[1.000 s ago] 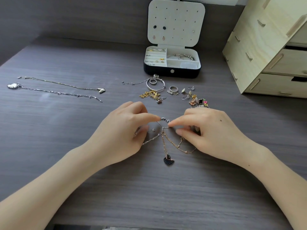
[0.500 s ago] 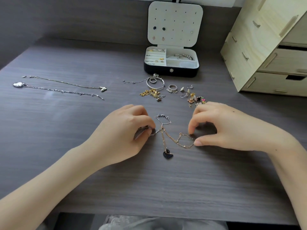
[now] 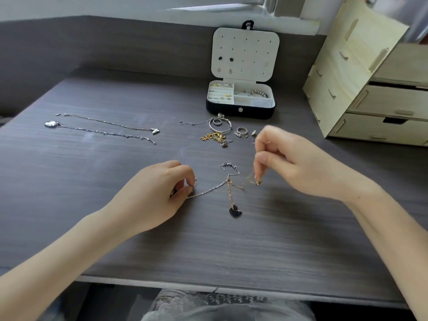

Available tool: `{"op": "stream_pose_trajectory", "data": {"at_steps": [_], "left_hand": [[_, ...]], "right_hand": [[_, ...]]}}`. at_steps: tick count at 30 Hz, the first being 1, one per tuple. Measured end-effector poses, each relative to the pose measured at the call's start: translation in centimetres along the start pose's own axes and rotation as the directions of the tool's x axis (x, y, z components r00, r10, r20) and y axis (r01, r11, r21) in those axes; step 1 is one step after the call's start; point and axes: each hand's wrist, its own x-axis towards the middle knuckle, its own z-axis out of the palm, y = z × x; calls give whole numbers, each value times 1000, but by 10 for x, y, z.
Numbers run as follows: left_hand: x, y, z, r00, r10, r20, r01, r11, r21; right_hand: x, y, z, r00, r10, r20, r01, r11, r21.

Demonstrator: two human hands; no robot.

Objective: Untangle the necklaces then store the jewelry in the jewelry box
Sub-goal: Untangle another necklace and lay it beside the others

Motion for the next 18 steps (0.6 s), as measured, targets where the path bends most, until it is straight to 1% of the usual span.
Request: {"op": "stream_pose_trajectory", "data": {"at_steps": [2, 5, 8, 10, 14, 18], "left_hand": [[-2, -1, 0, 1000, 5, 0, -5, 1000, -2], [-7, -2, -2, 998, 53, -15, -52, 998, 18], [-12, -3, -5, 992, 127, -3, -126, 990, 60], [-16, -4, -7, 987, 159, 14, -159, 985, 65], [-18, -8, -8, 982, 187, 41, -189, 979, 76], [-16, -8, -10, 975, 211, 73, -217, 973, 84]], "right_hand": [[17, -12, 1, 999, -26, -17, 27, 998, 51], [47, -28, 5, 997, -69, -28, 70, 997, 18], [76, -37, 18, 996, -87, 11, 87, 995, -45], [91, -37, 30, 996, -72, 46, 75, 993, -92], [108, -28, 49, 989, -41, 142, 73, 971, -228], [98, -20, 42, 990, 2, 140, 51, 927, -371]]}}
